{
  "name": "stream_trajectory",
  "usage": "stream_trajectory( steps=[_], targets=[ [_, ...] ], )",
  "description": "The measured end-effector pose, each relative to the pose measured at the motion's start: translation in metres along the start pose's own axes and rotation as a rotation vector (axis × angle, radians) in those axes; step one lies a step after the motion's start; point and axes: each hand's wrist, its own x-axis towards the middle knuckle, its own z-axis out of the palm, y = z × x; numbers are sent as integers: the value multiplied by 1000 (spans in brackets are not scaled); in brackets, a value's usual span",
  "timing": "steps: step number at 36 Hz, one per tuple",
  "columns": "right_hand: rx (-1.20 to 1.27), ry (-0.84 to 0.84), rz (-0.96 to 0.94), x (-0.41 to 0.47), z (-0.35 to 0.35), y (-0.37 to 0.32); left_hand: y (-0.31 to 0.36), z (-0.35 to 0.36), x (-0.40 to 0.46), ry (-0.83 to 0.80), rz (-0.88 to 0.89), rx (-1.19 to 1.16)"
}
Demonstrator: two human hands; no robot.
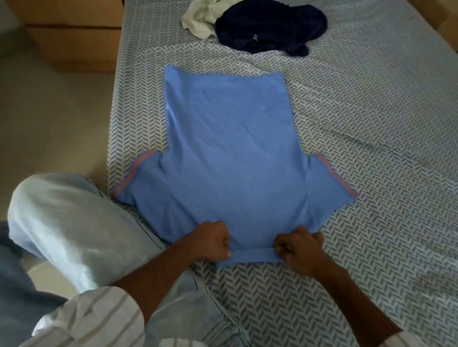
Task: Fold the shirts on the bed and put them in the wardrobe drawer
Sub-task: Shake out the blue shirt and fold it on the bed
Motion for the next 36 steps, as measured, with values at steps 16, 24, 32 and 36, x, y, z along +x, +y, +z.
stream_trajectory(
  steps=[16,24,32,36],
  targets=[
    [49,-52,-45,78,-46,-55,-22,-63,6,330,-156,-61],
    [331,57,-157,219,-102,-140,-100,-144,19,725,-302,-206],
    [312,116,-200,348,-136,-215,-129,-178,56,562,-319,-386],
    [287,153,-157,403,-151,-243,-141,-192,82,409,-325,-334]
  ],
)
